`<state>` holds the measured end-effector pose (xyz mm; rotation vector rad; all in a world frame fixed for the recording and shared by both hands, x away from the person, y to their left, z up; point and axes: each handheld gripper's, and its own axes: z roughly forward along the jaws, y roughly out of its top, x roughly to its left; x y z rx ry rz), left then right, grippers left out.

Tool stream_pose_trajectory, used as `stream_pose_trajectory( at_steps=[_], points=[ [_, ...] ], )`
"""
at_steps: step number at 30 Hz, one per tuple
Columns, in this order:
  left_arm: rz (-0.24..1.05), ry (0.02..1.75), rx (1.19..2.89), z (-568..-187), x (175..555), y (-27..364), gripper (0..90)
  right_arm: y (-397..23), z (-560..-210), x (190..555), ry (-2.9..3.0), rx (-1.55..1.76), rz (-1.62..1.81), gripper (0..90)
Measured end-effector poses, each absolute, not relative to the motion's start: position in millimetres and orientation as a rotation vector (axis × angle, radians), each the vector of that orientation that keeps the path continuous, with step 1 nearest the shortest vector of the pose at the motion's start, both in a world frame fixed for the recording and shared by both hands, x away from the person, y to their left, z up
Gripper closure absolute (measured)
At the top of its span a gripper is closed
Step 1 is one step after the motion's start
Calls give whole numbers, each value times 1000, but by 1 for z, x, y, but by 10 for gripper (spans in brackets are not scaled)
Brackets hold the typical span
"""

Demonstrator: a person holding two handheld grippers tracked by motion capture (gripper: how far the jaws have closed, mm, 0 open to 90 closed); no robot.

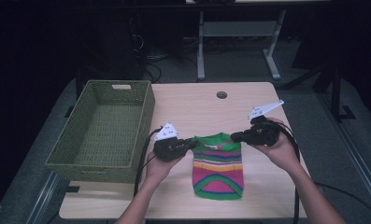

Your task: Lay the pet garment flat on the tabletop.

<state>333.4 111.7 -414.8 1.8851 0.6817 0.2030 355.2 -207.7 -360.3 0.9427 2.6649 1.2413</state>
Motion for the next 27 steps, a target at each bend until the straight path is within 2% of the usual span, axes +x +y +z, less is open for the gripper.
stream_pose_trajectory(
  at_steps=[27],
  points=[
    [229, 803, 1879, -419, 370, 100, 805, -212, -373, 393, 2630, 1076, 1220, 842]
  ],
)
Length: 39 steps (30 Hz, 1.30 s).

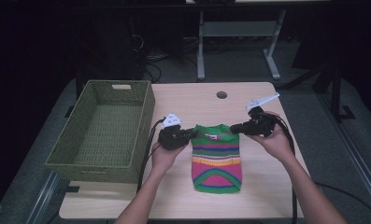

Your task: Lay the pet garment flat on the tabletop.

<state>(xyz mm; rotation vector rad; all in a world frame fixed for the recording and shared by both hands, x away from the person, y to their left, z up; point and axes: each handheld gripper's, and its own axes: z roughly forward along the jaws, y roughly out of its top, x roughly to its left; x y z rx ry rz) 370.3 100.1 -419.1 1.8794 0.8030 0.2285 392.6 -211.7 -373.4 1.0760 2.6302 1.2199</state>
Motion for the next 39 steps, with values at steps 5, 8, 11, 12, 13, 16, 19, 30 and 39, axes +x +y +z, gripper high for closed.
stream_pose_trajectory(
  at_steps=[5, 8, 11, 12, 13, 16, 19, 30, 39],
  points=[
    [225, 820, 1880, -423, 375, 101, 805, -213, -376, 398, 2627, 1098, 1216, 842],
    [258, 836, 1887, -424, 377, 101, 777, -212, -378, 402, 2608, 1121, 1227, 840],
    [279, 895, 1897, -424, 382, 102, 566, -211, -380, 405, 2563, 1169, 1192, 754],
    [281, 903, 1900, -425, 383, 103, 537, -212, -381, 407, 2531, 1195, 1197, 705],
    [285, 910, 1909, -425, 382, 102, 507, -214, -381, 409, 2517, 1212, 1202, 689],
    [295, 893, 1920, -426, 377, 101, 471, -220, -384, 414, 2488, 1269, 1240, 588],
    [292, 883, 1932, -428, 371, 98, 457, -228, -387, 414, 2472, 1308, 1235, 552],
    [228, 866, 1922, -430, 359, 99, 409, -242, -403, 403, 2520, 1318, 1236, 479],
    [220, 850, 1935, -430, 350, 101, 382, -249, -413, 392, 2548, 1319, 1256, 447]
  ],
)
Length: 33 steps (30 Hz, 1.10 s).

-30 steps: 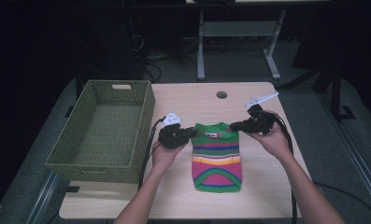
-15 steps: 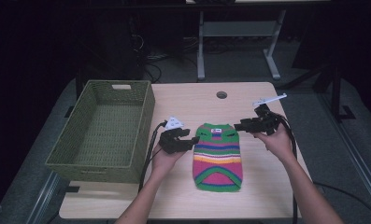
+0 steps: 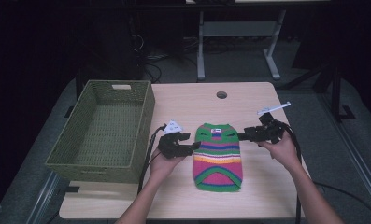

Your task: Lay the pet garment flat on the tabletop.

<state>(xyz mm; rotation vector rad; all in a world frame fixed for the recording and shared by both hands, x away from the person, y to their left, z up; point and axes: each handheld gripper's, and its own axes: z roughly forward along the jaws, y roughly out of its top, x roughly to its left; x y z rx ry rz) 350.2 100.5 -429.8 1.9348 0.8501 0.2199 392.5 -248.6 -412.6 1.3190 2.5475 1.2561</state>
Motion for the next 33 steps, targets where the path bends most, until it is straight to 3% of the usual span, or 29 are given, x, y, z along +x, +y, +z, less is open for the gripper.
stream_pose_trajectory(
  at_steps=[33],
  points=[
    [88, 801, 1932, -428, 327, 116, 267, -272, -423, 357, 2613, 1233, 1390, 379]
  ],
)
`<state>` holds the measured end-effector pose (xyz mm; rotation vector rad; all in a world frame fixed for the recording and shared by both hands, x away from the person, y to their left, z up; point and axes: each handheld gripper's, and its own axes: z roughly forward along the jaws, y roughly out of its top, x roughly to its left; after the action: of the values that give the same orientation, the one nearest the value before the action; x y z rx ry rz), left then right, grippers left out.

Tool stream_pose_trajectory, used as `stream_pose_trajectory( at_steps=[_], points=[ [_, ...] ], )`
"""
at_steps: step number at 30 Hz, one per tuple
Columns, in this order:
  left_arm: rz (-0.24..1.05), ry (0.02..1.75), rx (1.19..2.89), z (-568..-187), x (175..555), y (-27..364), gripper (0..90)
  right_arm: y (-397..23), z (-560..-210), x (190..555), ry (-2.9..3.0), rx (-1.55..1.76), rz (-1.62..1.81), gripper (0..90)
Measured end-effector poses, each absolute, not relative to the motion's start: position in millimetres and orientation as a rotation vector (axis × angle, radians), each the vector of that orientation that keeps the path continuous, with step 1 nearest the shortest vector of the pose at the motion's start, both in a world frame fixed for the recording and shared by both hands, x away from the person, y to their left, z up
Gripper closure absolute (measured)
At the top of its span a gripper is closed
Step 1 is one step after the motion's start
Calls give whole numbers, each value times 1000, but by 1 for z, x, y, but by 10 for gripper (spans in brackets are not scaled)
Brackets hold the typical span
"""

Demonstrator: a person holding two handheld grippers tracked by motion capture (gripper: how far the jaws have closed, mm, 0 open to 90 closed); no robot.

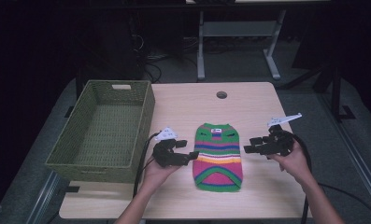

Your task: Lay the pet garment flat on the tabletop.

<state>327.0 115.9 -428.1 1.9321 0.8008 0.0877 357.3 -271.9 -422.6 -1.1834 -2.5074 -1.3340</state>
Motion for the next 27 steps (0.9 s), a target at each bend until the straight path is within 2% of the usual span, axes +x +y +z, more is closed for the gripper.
stream_pose_trajectory(
  at_steps=[27],
  points=[
    [80, 745, 1947, -427, 300, 123, 246, -293, -429, 323, -2502, -1166, -1377, 340]
  ],
)
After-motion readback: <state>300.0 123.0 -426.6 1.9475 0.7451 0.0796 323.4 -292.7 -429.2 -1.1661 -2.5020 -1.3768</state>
